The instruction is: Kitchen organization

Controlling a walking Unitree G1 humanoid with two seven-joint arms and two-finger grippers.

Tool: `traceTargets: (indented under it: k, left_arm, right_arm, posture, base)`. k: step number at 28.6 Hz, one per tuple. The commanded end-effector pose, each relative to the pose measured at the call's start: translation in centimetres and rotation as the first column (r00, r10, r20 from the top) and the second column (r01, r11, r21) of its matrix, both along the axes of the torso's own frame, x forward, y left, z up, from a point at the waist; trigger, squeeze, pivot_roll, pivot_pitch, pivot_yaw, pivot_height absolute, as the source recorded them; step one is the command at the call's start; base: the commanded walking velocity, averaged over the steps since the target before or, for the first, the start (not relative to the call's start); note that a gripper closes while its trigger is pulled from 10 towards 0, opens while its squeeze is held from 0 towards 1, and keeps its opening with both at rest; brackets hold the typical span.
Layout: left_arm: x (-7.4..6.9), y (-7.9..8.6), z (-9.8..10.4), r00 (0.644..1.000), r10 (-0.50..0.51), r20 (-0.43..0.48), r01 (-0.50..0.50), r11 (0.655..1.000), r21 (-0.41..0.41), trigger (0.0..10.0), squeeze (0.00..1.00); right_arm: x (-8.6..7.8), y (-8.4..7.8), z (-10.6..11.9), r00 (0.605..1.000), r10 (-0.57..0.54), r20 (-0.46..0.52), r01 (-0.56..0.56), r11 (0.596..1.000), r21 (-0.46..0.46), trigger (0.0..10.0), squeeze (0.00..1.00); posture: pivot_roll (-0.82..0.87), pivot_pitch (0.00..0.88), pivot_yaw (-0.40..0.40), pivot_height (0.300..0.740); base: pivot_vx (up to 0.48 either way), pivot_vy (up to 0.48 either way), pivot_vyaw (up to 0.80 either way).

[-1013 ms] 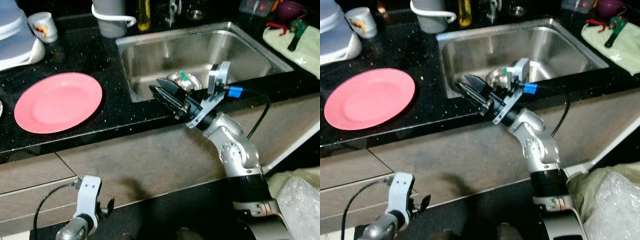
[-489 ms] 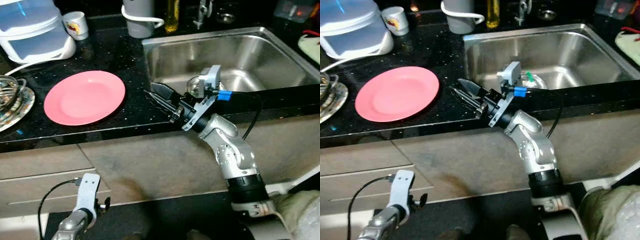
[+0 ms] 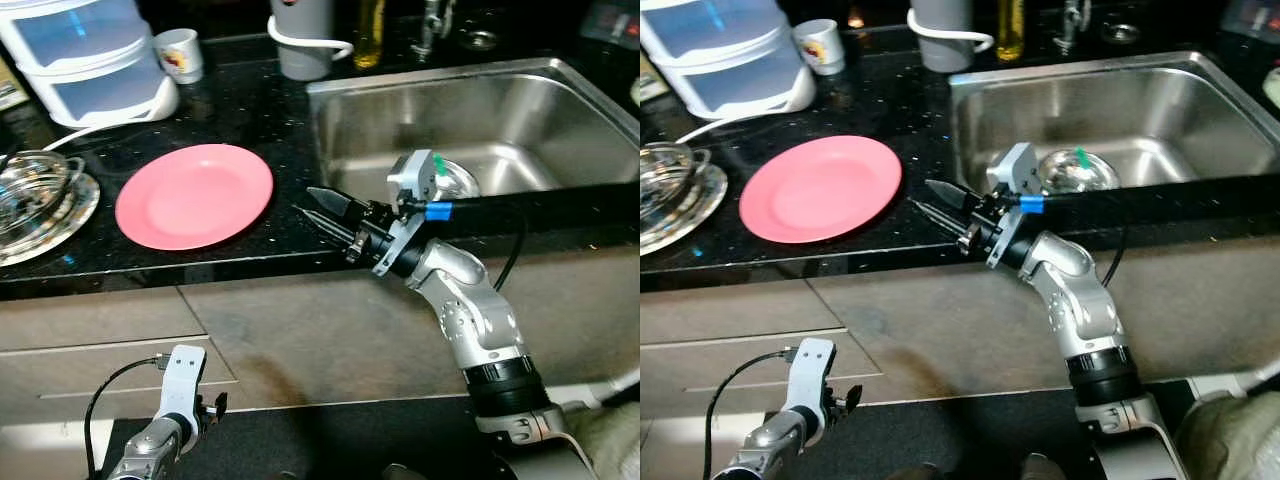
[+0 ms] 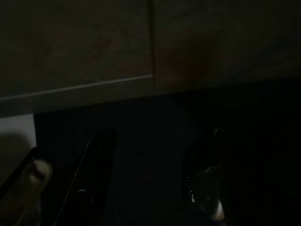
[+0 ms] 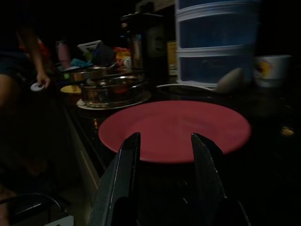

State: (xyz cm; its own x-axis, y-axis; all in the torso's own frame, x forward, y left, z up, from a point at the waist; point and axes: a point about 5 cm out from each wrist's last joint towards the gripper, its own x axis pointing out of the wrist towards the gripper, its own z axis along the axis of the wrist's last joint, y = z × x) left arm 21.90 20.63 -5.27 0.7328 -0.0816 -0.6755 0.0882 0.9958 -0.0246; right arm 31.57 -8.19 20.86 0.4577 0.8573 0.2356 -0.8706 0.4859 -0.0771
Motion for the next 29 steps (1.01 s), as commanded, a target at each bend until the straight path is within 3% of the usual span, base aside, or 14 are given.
traceTargets:
  k: [1,3,6,12,17,29]
  left_arm:
    - [-0.2,0.1,-0.2,1.0,0.0,-0.009,0.0,1.0,0.002,10.0,0.0]
    - [-0.3,0.1,-0.3,1.0,0.005,-0.013,-0.005,1.0,-0.002,10.0,0.0]
    - [-0.2,0.1,-0.3,1.0,0.005,-0.013,-0.005,1.0,-0.003,10.0,0.0]
    - [-0.1,0.0,-0.3,1.0,0.001,-0.011,-0.002,1.0,-0.009,10.0,0.0]
    - [-0.2,-0.2,-0.4,1.0,0.002,-0.012,-0.002,1.0,-0.017,10.0,0.0]
    - [-0.6,-0.3,-0.7,0.999,-0.015,-0.03,0.014,1.0,-0.015,10.0,0.0]
  right_arm:
    - [-0.1,0.5,0.2,1.0,0.007,0.024,-0.007,1.0,-0.009,10.0,0.0]
    - [0.4,1.4,0.3,0.998,-0.036,0.057,0.04,0.997,-0.067,10.0,0.0]
    - [0.8,1.9,0.3,0.996,-0.061,0.067,0.067,0.994,-0.086,10.0,0.0]
    - [1.7,2.8,1.1,0.989,-0.117,0.09,0.124,0.989,-0.075,10.0,0.0]
    - [2.7,2.3,4.2,0.982,-0.159,0.106,0.154,0.987,0.056,10.0,0.0]
    - [3.3,1.0,6.0,0.973,-0.196,0.125,0.178,0.974,0.14,10.0,0.0]
  posture:
    - [0.01,0.068,0.039,0.74]
    - [0.01,0.069,0.039,0.74]
    - [0.01,0.07,0.039,0.74]
    - [0.01,0.07,0.04,0.74]
    - [0.01,0.071,0.034,0.74]
    - [0.01,0.074,0.037,0.74]
  base:
    - [0.0,0.0,0.79]
    - [0.0,0.0,0.79]
    - [0.0,0.0,0.79]
    - [0.0,0.0,0.8]
    - [0.0,0.0,0.0]
    - [0.0,0.0,0.0]
